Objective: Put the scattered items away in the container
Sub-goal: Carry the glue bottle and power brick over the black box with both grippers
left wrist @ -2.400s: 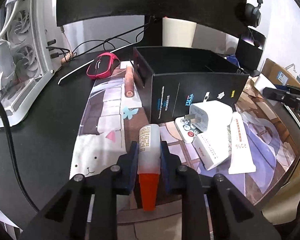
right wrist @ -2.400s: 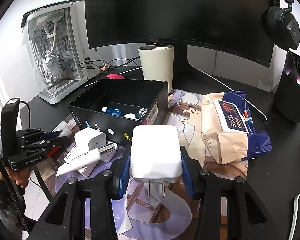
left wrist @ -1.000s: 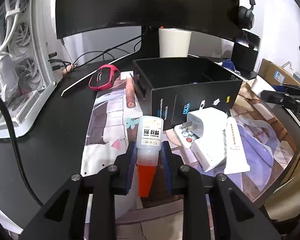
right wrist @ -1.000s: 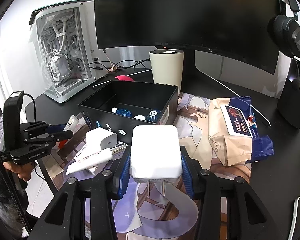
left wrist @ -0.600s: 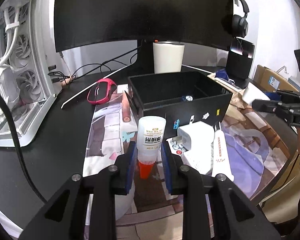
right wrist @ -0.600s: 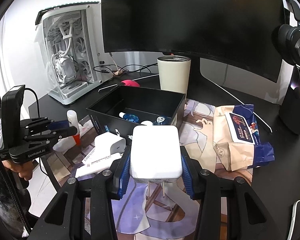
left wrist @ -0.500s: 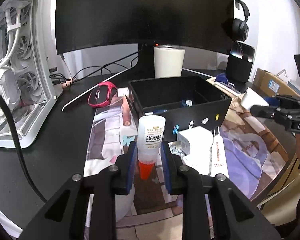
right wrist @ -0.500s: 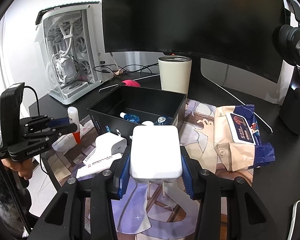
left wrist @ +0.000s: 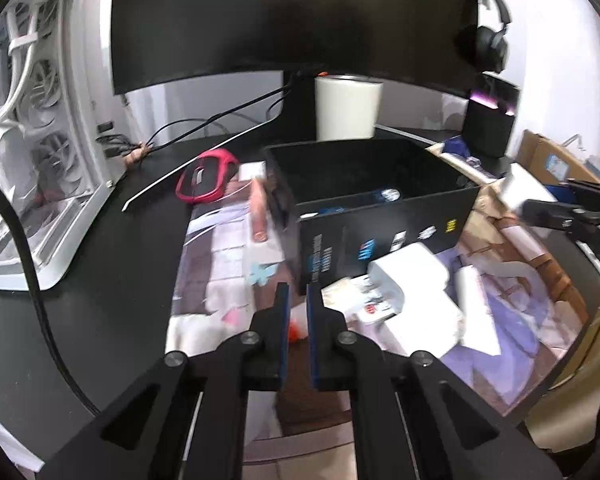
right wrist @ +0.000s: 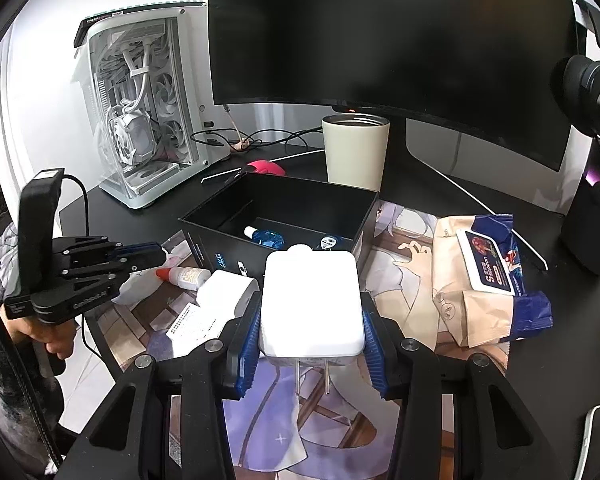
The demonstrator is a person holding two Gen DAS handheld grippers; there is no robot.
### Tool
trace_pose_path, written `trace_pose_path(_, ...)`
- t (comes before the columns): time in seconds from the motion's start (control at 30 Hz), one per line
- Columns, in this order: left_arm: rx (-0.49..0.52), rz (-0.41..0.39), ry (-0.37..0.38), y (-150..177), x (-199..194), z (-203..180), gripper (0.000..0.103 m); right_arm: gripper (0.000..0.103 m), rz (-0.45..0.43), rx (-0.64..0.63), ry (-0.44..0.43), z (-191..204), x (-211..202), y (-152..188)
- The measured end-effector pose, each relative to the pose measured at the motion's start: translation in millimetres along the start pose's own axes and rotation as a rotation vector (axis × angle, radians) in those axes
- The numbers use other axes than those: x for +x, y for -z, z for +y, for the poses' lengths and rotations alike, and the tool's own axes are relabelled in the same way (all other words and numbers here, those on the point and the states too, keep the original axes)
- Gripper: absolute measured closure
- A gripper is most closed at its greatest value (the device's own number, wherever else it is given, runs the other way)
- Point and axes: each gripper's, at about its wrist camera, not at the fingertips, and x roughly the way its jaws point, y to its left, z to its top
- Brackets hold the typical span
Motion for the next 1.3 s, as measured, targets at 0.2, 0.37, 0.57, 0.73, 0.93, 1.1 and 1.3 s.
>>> trace_pose_path(0.2, 0.06, -0.011, -0.032, 6, 0, -5, 0.055, 0.059, 0.005, 0.002, -0.006, -5, 1, 4)
trace_pose_path(0.37, 0.15, 0.014, -0.033, 6, 20, -17, 0.045, 0.059, 0.007, -0.003, -0.004, -6, 2, 4)
trace_pose_path(0.57, 0.129, 0.071, 0.036, 10, 37, -15, 0.082, 0.059, 0.015, -0.009, -0.006, -4, 5, 5)
trace_pose_path(0.73, 0.128, 0.071, 0.053, 18, 30, -14, 0.083, 0.059, 0.013, -0.006, -0.011, -6, 4, 4)
trace_pose_path(0.93, 0.126, 0.027, 0.064, 7, 10, -14, 0.083, 0.059, 0.007, -0.002, -0.015, -5, 2, 3)
trace_pose_path(1.1, 0.106, -0.006, 0.086, -2, -5, -11, 0.082, 0.059, 0.014, 0.006, -0.029, -7, 6, 3)
trace_pose_path(1.3, 0.093, -0.038, 0.107, -12, -15, -8, 0.083, 0.059, 0.024, 0.002, -0.036, -6, 13, -3)
